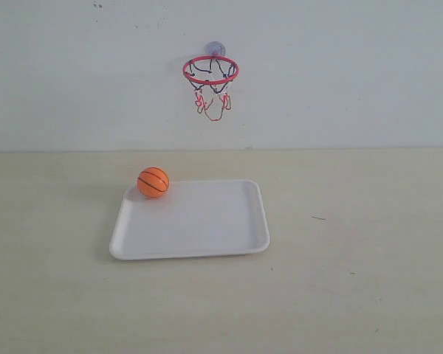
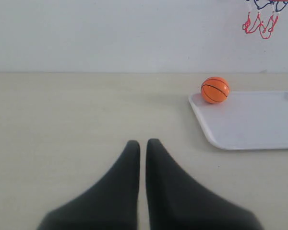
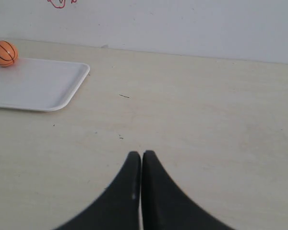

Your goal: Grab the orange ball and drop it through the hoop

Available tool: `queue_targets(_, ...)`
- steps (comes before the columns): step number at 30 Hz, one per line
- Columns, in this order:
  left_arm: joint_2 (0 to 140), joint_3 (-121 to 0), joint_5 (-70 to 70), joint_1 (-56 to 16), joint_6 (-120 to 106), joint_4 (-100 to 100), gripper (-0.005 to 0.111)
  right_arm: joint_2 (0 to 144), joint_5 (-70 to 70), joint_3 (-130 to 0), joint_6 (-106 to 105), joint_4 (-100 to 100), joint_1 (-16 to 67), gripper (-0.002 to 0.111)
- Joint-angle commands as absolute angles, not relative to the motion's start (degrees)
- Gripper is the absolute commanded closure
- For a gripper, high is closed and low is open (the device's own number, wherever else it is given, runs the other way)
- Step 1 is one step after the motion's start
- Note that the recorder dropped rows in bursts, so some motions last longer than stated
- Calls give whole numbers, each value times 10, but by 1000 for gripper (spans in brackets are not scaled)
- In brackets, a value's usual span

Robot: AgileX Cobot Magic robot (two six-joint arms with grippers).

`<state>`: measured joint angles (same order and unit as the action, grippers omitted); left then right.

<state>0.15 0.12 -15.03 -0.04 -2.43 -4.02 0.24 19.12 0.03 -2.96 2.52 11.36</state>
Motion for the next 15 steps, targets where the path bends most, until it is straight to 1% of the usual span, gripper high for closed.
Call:
queue_targets(1,0,0,-138,-7,-27,-45,103,0,189,0,-34,25,109,109)
queue_targets(4,0,0,-89,-7,-27,-45,103,0,189,0,-34,25,109,109)
queue_targets(7,0,0,-9,-7,-27,-45,103,0,189,0,-34,25,109,109)
queue_targets(13,0,0,266,-7,-27,-45,103,0,189,0,-34,25,109,109)
queue_targets(15,0,0,314,-7,-27,-45,103,0,189,0,-34,25,109,109)
